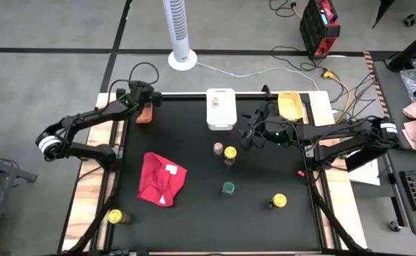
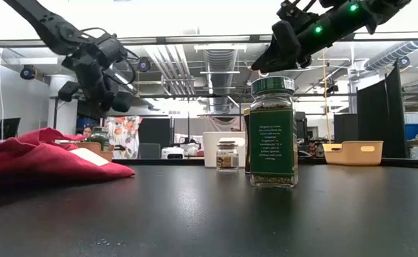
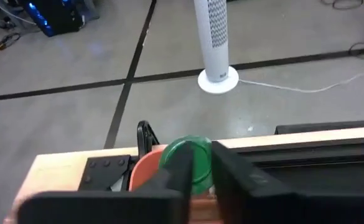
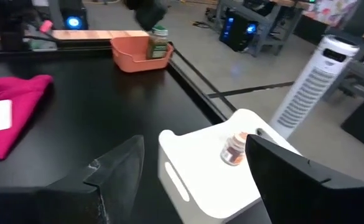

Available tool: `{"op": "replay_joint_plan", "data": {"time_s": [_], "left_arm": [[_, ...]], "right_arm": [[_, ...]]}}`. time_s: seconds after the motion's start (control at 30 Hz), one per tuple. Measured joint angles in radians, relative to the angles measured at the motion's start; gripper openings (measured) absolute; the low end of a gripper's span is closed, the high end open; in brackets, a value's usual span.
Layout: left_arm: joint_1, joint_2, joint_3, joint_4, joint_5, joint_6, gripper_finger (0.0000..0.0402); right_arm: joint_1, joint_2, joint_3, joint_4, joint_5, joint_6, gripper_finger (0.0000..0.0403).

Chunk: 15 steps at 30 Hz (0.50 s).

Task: Sort spices by type
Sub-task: Put the top yellow seasoning bottle into the yellow bin

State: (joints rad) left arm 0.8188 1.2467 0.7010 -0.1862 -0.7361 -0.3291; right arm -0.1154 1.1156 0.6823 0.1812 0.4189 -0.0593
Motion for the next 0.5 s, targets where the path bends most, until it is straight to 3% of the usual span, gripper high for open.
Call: {"op": "replay_joint_plan", "data": {"time_s": [0.27, 0.5], "left_arm": [[-0.056, -0.007, 0.074, -0.028, 0.046, 0.055, 0.0002], [-0.251, -0.075, 0.071, -0.058, 0.042, 0.169, 0.0000]], "right_arm": [[0.000, 0.000, 0.000, 0.002, -0.008, 0.004, 0.0258], [0.012, 0.000, 0.000, -0.031, -0.008, 0.100, 0.0245]]}}
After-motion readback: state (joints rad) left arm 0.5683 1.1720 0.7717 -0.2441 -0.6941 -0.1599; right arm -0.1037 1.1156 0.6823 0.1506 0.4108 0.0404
